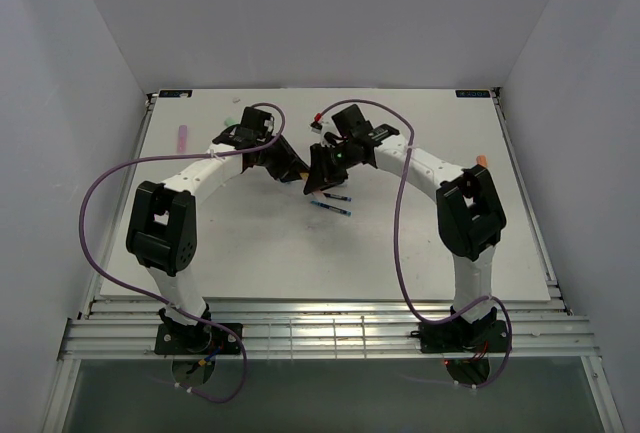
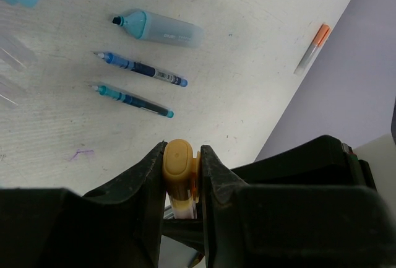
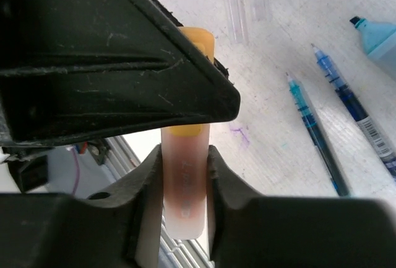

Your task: Open the pen caps

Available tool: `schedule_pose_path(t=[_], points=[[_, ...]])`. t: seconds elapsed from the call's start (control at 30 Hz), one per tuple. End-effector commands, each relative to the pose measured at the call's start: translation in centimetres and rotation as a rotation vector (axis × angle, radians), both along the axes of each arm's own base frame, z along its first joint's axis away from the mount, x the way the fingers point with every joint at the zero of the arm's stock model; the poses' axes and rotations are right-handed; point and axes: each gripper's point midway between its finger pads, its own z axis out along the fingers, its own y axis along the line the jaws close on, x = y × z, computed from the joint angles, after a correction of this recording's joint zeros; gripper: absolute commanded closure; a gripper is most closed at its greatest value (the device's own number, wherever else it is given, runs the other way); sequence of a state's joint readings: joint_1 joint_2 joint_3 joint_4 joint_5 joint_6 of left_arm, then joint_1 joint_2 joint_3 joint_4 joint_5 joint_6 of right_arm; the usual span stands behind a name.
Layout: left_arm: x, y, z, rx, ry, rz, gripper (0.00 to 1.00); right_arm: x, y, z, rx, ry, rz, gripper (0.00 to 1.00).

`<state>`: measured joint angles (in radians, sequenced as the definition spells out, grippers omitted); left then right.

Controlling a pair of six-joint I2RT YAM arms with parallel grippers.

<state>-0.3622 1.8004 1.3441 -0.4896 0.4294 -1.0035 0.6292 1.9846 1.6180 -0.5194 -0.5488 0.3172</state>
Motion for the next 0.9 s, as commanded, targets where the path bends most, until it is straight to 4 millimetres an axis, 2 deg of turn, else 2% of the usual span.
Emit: schedule_pose_path(t=[0.0,0.17,0.37,0.4,0.43,0.5,0.53,0.63,0.73,0.8,0.87], points=[[-0.2,0.0,3.4,-0.033,-0.069,0.009,1.0,-0.1,-0.2,1.3,0.013,-0.04,-0.016,0.92],[-0.5,0.4,2.5,-0.04,-0.029,0.037,1.0,-1.7,-1.1,0.9,-0.011,-0.025,-0.018,0.92],[1.5,2.1,2.7,-0.042,-0.066,0.095,1.0,-6.2,-3.2,0.1,-0.035,-0.006,0.001,0.92],[2.1,2.7,3.2,-0.043,-0.083,0.113,1.0,-6.9,-3.6,0.8,-0.024,-0.016,0.004,0.92],[2.4,3.1,3.3,-0.036,-0.09,0.123,1.0,-8.1,-4.3,-0.2,-0.044,0.007,0.008,0.92],[3.0,4.0,3.6,-0.022,-0.113,0.145,1.0,-8.8,-5.1,0.2,-0.038,-0.011,0.001,0.92],[3.1,4.2,3.9,-0.017,-0.12,0.15,1.0,-9.4,-5.7,-0.4,-0.052,-0.001,-0.002,0.92],[3.2,4.7,4.2,-0.007,-0.132,0.164,1.0,-9.6,-6.5,-0.2,-0.074,-0.028,-0.002,0.92],[2.9,5.4,3.9,0.018,-0.125,0.19,1.0,-9.8,-6.3,0.4,-0.072,-0.029,0.017,0.92],[2.7,5.7,4.5,0.023,-0.141,0.202,1.0,-9.7,-6.2,1.0,-0.065,-0.05,0.022,0.92],[2.3,5.7,4.5,0.02,-0.139,0.197,1.0,-8.7,-6.4,1.3,-0.085,-0.117,0.022,0.92]])
